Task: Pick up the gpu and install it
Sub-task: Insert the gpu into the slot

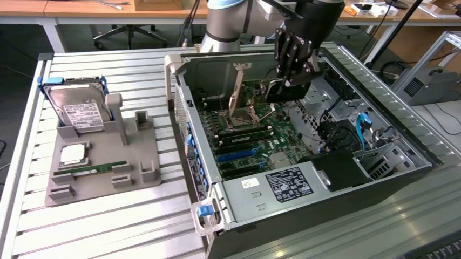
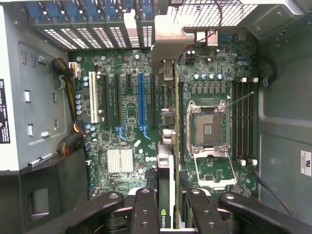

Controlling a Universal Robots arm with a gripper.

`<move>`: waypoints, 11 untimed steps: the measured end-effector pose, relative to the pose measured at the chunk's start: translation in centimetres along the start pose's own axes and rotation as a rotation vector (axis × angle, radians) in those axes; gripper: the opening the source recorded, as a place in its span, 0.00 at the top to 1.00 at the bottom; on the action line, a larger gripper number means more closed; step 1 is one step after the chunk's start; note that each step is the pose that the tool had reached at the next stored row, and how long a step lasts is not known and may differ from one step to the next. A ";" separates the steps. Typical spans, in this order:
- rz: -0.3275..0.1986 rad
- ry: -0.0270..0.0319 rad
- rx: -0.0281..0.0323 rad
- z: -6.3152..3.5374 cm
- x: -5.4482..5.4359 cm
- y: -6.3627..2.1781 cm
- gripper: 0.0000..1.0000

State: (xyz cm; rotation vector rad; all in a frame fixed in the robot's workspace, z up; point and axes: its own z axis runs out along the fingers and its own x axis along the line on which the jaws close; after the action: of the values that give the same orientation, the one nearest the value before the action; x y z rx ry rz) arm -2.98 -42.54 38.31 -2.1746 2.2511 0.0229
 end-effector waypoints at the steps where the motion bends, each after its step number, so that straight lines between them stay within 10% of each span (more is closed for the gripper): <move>1: 0.001 -0.0001 0.0000 0.07 0.0 0.04 0.73; 11: 0.030 0.0000 0.0004 2.20 0.3 0.55 0.73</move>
State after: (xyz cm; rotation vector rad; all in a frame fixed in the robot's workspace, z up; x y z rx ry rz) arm -3.54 -42.74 36.11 -2.1405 2.2835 0.0227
